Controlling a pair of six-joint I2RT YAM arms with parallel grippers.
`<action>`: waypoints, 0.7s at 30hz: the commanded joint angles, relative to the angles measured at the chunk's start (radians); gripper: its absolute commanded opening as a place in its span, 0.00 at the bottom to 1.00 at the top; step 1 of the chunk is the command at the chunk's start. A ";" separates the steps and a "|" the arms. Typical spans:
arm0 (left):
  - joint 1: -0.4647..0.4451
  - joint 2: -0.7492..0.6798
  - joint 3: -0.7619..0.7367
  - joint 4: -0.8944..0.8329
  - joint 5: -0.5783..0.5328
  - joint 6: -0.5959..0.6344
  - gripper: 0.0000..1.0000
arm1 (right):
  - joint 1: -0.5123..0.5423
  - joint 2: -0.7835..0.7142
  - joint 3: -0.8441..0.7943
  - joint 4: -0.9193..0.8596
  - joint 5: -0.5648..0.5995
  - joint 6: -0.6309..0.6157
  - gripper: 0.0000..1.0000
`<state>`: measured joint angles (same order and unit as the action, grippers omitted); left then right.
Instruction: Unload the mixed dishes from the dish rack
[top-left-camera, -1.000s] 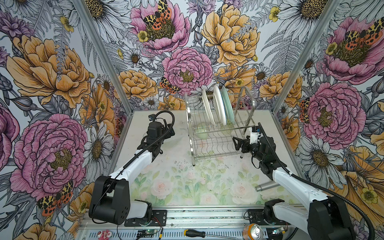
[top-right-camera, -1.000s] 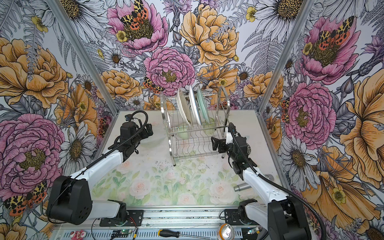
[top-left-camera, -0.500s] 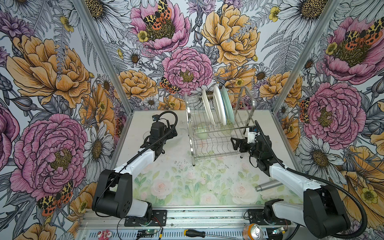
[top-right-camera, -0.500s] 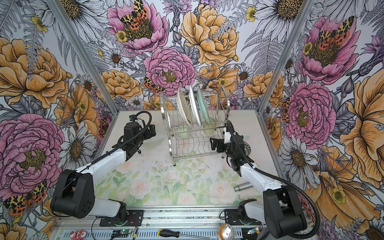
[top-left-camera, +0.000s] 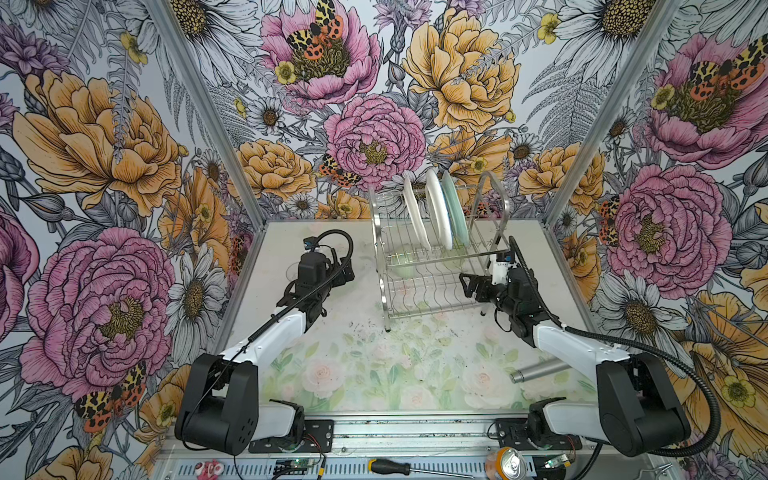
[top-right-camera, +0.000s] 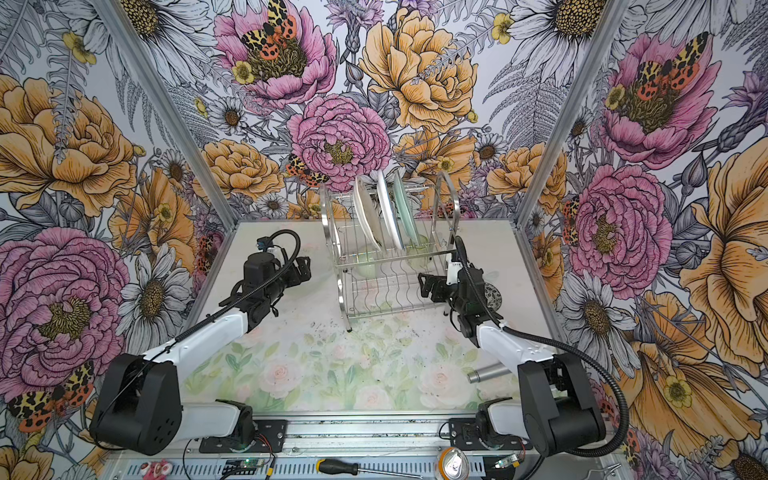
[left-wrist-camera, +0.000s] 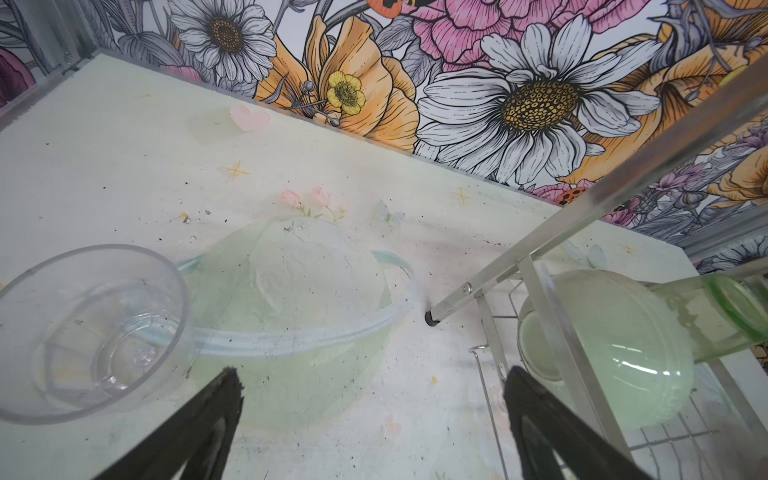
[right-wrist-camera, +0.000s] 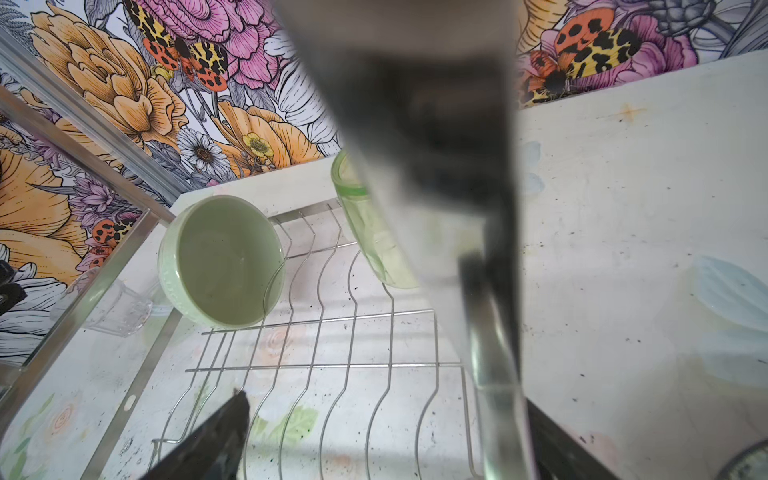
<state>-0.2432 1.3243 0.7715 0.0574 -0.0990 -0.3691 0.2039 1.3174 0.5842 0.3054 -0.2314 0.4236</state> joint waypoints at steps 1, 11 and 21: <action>-0.008 -0.039 -0.023 0.021 0.035 -0.020 0.99 | 0.014 0.021 0.032 0.046 0.013 0.025 0.96; -0.009 -0.121 -0.071 0.018 0.022 -0.031 0.99 | 0.043 0.057 0.046 0.093 0.035 0.024 0.96; -0.010 -0.133 -0.072 0.013 0.031 -0.040 0.99 | 0.079 0.100 0.086 0.108 0.041 0.024 0.96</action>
<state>-0.2466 1.2167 0.7120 0.0570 -0.0875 -0.3950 0.2485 1.4097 0.6338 0.3721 -0.1535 0.4301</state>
